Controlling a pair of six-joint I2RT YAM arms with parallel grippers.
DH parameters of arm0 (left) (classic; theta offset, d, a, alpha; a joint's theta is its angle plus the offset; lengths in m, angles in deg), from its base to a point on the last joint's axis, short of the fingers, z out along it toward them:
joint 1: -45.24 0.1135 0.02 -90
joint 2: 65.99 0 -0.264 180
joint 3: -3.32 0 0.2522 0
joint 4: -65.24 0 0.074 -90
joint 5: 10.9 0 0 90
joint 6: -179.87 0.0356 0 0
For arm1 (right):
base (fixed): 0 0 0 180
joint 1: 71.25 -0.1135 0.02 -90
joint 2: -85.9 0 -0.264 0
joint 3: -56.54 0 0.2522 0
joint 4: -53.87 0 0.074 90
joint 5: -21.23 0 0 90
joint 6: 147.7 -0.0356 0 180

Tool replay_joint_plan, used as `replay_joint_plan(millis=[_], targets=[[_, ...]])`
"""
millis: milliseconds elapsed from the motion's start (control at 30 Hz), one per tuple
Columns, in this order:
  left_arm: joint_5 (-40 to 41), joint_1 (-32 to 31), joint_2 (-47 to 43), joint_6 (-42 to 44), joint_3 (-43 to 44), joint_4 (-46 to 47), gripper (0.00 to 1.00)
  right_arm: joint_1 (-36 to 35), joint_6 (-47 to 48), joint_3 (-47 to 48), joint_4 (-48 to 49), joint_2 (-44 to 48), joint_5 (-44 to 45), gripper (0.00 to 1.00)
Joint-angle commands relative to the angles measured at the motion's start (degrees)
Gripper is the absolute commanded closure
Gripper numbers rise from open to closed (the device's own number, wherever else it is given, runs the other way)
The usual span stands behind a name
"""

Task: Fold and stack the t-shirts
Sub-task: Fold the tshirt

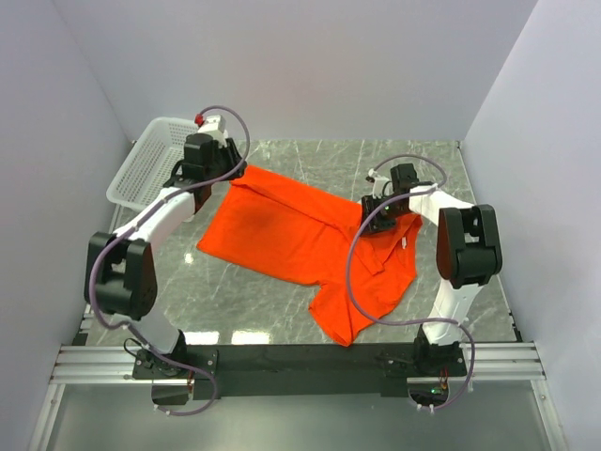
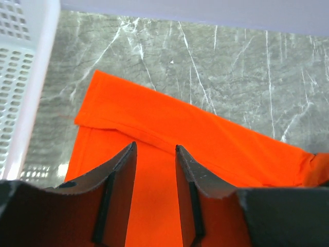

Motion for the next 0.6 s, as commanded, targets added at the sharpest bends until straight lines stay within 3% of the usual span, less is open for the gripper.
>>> replay_joint_plan(millis=[0,100,333,567], targets=[[1.0,0.5,-5.2,0.1,-3.5,1.1,0.58,-0.6,-0.5,3.0,0.4,-1.2,0.6,0.54],[1.4,0.7,-8.6,-0.1,-6.2,0.5,0.58,-0.8,0.2,3.3,0.2,-1.5,0.7,0.59],[2.8,1.3,-15.2,-1.3,-11.6,0.2,0.57,-2.1,2.4,1.8,-0.8,1.2,-0.6,0.91],[3.3,1.9,-18.2,-1.1,-14.1,-0.3,0.57,-4.7,6.1,-1.0,-1.9,6.1,-2.0,1.00]])
